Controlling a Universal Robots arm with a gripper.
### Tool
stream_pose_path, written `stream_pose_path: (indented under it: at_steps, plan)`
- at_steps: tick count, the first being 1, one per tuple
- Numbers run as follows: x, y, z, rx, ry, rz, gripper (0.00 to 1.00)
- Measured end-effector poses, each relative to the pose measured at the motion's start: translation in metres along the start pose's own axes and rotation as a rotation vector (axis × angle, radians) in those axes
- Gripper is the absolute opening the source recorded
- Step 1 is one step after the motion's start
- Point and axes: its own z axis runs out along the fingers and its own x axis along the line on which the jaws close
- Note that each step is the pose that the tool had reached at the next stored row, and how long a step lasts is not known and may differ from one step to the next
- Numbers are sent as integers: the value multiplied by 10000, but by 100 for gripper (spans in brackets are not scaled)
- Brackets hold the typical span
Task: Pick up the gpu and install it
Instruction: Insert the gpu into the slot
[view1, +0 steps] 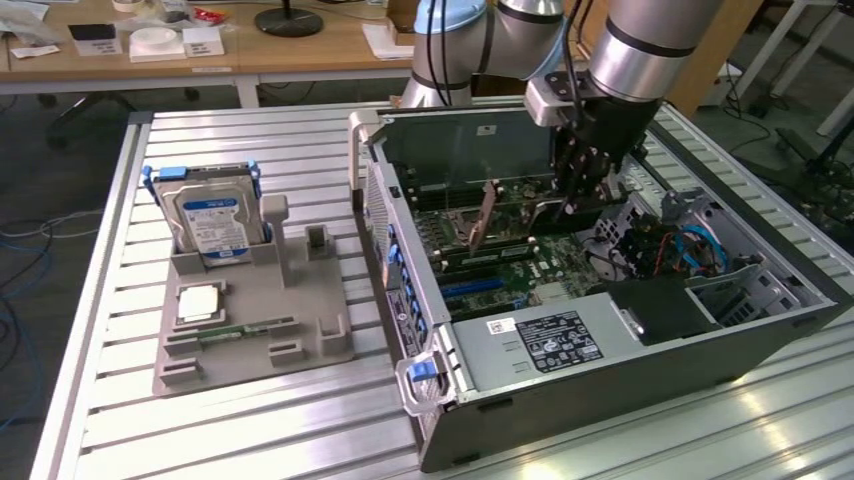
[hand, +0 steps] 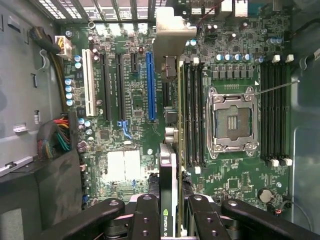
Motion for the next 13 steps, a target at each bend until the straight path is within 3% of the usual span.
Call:
stream_pose_path:
  at_steps: [9, 13]
  plan:
    - [65, 6, -2, 1, 1, 2, 27]
    - [69, 62, 1, 10, 0, -4, 27]
